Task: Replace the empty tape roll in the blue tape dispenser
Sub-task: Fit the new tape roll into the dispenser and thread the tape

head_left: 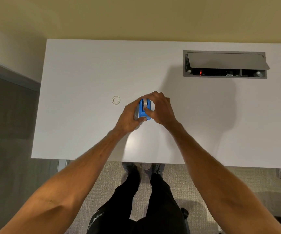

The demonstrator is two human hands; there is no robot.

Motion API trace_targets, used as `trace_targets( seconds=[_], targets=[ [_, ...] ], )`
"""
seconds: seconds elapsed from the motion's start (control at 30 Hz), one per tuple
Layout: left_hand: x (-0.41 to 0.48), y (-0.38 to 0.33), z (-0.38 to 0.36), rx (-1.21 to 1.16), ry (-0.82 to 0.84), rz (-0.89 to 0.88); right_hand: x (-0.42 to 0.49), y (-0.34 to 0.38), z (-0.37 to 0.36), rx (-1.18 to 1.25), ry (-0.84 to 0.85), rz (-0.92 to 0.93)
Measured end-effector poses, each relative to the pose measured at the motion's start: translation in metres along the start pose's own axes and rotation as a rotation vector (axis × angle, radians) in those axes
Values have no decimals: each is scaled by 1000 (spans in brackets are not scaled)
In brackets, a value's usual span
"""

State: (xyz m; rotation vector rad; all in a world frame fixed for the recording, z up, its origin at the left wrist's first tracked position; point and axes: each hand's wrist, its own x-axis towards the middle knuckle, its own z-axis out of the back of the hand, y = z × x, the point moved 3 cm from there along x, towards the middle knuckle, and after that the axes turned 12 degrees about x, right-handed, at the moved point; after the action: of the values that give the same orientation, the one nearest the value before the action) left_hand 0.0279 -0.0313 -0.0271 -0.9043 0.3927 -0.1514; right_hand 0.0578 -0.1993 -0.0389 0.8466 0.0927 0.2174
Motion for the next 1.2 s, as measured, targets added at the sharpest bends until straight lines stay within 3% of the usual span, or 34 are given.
trace_targets(
  seconds=[0.7,1.2],
  targets=[
    [2,10,0,96,47,42,-2,-5,-3,-88,-12,-24],
    [0,0,2,111,-42,17,-9,-2,-2,-18,27,-48]
  ],
)
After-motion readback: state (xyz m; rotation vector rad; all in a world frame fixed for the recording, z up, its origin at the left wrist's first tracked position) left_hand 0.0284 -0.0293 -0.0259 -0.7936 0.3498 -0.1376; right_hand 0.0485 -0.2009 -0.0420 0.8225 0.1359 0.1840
